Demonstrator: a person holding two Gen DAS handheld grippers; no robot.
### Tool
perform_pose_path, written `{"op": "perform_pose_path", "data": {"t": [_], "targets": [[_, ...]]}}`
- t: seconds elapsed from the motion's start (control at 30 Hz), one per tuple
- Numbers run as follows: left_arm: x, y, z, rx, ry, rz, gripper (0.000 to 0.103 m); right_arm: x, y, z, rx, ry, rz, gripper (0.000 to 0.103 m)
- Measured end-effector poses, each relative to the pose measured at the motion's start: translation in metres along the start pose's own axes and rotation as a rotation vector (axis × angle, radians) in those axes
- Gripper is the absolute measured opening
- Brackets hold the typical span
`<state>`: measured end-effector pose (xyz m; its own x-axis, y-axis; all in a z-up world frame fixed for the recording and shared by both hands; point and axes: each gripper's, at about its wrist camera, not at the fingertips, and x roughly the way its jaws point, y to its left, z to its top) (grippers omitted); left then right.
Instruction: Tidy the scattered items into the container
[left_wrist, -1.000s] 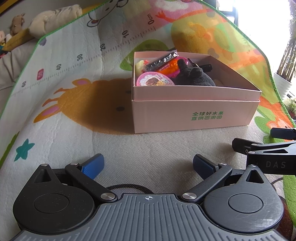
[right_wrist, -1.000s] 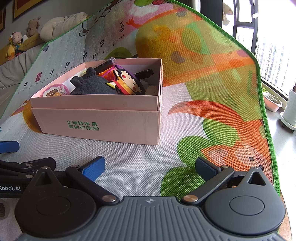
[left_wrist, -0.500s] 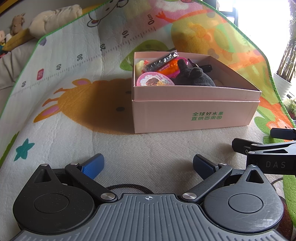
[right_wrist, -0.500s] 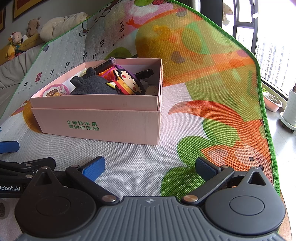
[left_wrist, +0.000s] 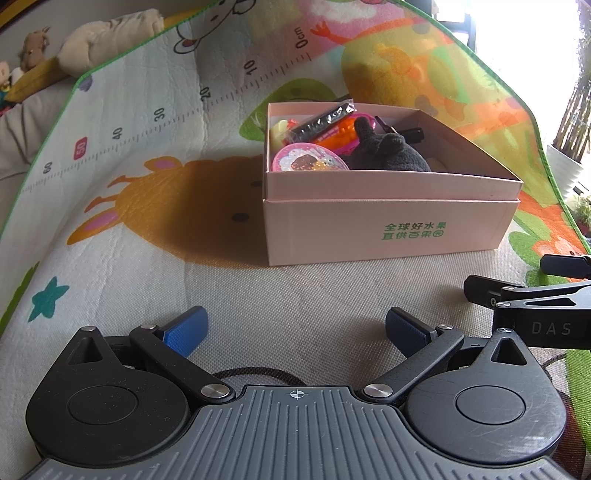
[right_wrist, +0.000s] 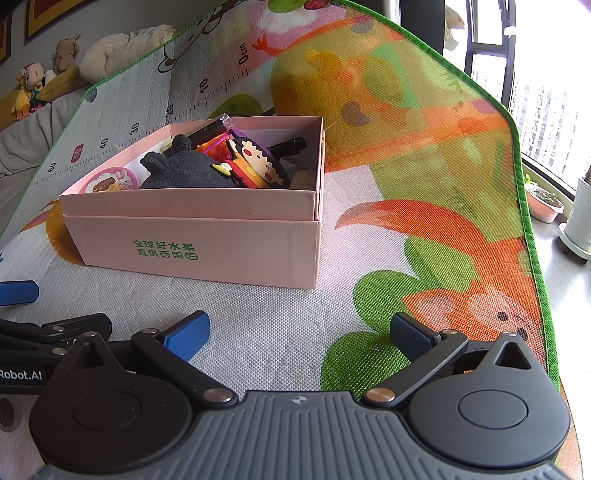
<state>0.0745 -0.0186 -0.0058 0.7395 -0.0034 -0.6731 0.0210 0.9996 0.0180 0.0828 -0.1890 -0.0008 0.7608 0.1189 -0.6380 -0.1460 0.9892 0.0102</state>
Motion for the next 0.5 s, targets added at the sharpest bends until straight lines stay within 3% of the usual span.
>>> {"op": "perform_pose_path", "data": {"t": [0.5], "targets": [[-0.0003,0.0001,0.0005,-0.002,-0.001,0.002,0.103,0.0004,-0.0001,0.0000,0.000,0.000,0.000,0.103]]}}
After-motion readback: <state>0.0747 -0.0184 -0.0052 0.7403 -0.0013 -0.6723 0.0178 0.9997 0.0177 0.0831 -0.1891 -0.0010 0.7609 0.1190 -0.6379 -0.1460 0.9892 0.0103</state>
